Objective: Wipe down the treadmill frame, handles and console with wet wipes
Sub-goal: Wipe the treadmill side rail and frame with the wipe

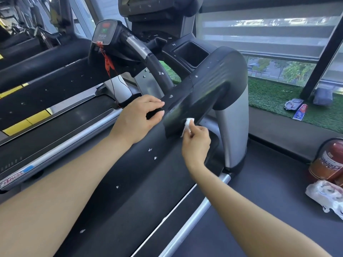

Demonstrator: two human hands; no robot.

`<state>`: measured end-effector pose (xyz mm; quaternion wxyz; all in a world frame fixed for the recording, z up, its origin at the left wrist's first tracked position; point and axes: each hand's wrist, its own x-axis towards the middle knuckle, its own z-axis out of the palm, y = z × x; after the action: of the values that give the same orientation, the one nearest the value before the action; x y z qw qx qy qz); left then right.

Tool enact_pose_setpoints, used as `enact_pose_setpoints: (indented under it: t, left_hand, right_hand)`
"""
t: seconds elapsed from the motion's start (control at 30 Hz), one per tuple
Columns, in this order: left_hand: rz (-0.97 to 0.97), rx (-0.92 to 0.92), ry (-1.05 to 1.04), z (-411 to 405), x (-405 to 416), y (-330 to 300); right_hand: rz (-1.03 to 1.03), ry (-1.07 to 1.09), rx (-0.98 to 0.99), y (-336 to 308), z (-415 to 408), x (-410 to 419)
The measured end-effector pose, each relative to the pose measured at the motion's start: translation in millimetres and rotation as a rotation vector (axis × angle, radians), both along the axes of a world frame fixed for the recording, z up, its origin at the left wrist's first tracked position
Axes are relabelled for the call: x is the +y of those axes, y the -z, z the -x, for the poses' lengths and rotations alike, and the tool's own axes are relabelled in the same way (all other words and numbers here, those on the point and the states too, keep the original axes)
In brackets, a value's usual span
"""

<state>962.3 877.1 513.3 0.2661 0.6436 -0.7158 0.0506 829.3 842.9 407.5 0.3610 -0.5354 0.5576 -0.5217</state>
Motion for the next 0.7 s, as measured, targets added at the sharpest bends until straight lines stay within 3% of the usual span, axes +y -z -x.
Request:
enact_pose_setpoints:
  t: [0.17,0.43,0.7]
  left_hand:
    - [0.001,-0.012,-0.002,1,0,0]
    - [-0.001,0.018,-0.003,0,0,1]
    - [0.007,0.003,0.006,-1,0,0]
  right_hand:
    - [0.034,-0.104,-0.155,5,-15,44]
    - [-0.232,0.042,-0.216,26,-6,-27]
    - [-0.271,-0.129,-0.334,45,-19,26]
